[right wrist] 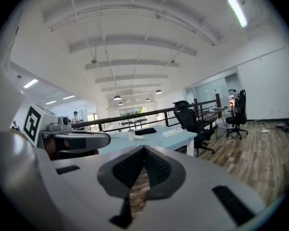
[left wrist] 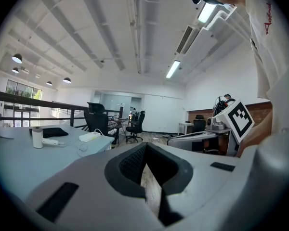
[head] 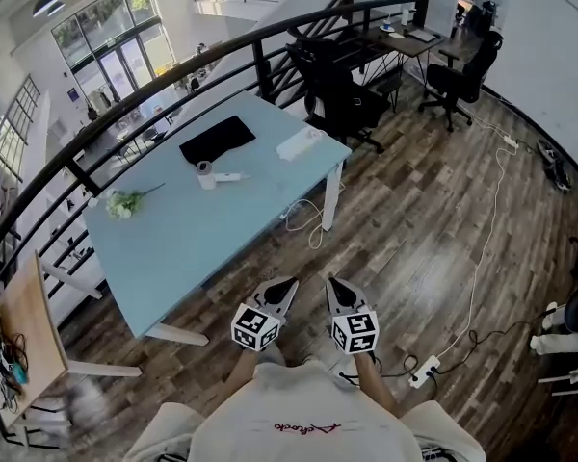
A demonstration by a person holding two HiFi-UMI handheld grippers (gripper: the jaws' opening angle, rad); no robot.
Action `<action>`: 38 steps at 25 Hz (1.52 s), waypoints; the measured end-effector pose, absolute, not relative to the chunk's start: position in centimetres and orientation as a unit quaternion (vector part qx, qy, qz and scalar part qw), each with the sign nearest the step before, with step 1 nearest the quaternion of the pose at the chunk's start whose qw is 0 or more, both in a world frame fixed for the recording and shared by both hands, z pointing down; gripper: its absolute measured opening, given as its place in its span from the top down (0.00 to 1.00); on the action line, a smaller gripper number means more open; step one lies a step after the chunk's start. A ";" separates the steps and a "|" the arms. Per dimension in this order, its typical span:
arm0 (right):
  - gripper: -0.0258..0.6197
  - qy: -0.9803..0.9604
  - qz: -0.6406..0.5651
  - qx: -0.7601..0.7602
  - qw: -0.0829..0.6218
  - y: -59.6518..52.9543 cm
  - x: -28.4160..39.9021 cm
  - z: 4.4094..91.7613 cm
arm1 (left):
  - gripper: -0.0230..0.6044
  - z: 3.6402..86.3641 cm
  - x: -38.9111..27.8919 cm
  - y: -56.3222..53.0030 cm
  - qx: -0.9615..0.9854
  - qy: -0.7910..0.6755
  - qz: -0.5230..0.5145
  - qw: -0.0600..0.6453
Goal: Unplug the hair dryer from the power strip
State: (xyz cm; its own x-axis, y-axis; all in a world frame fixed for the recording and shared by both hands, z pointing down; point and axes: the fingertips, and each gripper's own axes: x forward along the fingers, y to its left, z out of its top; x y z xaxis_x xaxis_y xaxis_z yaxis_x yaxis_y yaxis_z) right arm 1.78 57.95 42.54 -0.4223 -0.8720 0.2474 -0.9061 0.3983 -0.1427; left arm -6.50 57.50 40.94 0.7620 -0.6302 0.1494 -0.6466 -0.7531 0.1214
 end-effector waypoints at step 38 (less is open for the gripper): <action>0.93 -0.835 0.112 0.531 0.086 37.3 -0.3 43.6 | 0.95 42.6 -8.5 35.2 0.940 -0.330 0.035 0.082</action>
